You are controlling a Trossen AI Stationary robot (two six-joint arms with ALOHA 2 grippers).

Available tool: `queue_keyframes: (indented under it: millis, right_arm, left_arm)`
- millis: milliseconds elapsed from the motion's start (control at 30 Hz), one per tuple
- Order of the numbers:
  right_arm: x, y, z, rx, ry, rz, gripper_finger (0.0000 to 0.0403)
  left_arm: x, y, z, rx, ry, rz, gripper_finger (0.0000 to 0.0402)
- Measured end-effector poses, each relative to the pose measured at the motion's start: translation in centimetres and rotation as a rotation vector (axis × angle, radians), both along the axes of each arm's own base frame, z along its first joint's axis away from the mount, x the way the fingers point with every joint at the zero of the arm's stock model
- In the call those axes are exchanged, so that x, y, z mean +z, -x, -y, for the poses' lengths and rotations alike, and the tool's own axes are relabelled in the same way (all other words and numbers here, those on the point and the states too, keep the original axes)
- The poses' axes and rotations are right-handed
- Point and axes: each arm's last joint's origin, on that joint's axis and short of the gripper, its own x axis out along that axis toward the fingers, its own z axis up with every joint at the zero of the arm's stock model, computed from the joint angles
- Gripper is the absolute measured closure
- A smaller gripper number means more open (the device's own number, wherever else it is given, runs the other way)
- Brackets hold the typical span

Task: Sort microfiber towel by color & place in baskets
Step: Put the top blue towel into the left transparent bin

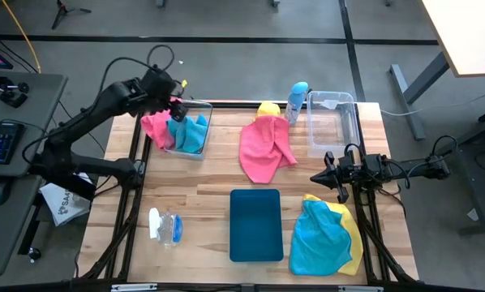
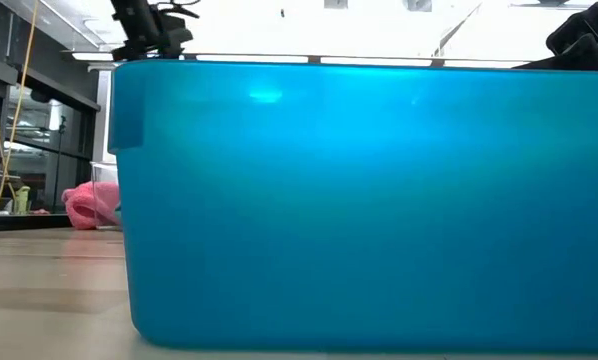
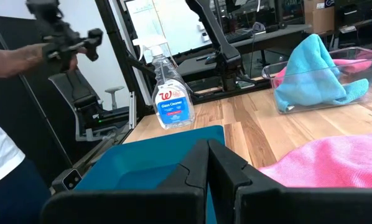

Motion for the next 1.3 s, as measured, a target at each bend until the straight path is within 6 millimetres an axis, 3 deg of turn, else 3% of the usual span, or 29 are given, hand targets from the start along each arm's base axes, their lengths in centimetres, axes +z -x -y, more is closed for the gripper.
queue_keyframes:
  millis: [100,200,400,533,867,1133,1300]
  right_arm:
    - [0.0,0.0,0.0,0.000,0.000,0.000,0.0402]
    - [0.0,0.0,0.0,0.000,0.000,0.000,0.0402]
    - [0.0,0.0,0.0,0.000,0.000,0.000,0.0402]
    - [0.0,0.0,0.0,0.000,0.000,0.000,0.0402]
    - [0.0,0.0,0.0,0.000,0.000,0.000,0.0402]
    - [0.0,0.0,0.0,0.000,0.000,0.000,0.0402]
    - [0.0,0.0,0.0,0.000,0.000,0.000,0.0402]
  left_arm:
    - [-1.7,1.6,-1.2,0.150,0.125,0.028,0.0175]
    - [-3.8,2.6,-2.0,0.180,0.268,0.079,0.0181]
    - [-6.5,4.4,-3.2,0.284,0.319,0.092,0.0188]
    - [-6.6,4.2,-3.7,0.344,0.260,0.158,0.0188]
    - [-9.1,3.0,-4.3,0.506,0.168,0.121,0.0188]
    - [-11.9,2.2,-5.5,0.537,0.300,0.027,0.0188]
    - [-12.5,2.5,-6.3,0.567,0.337,0.056,0.0188]
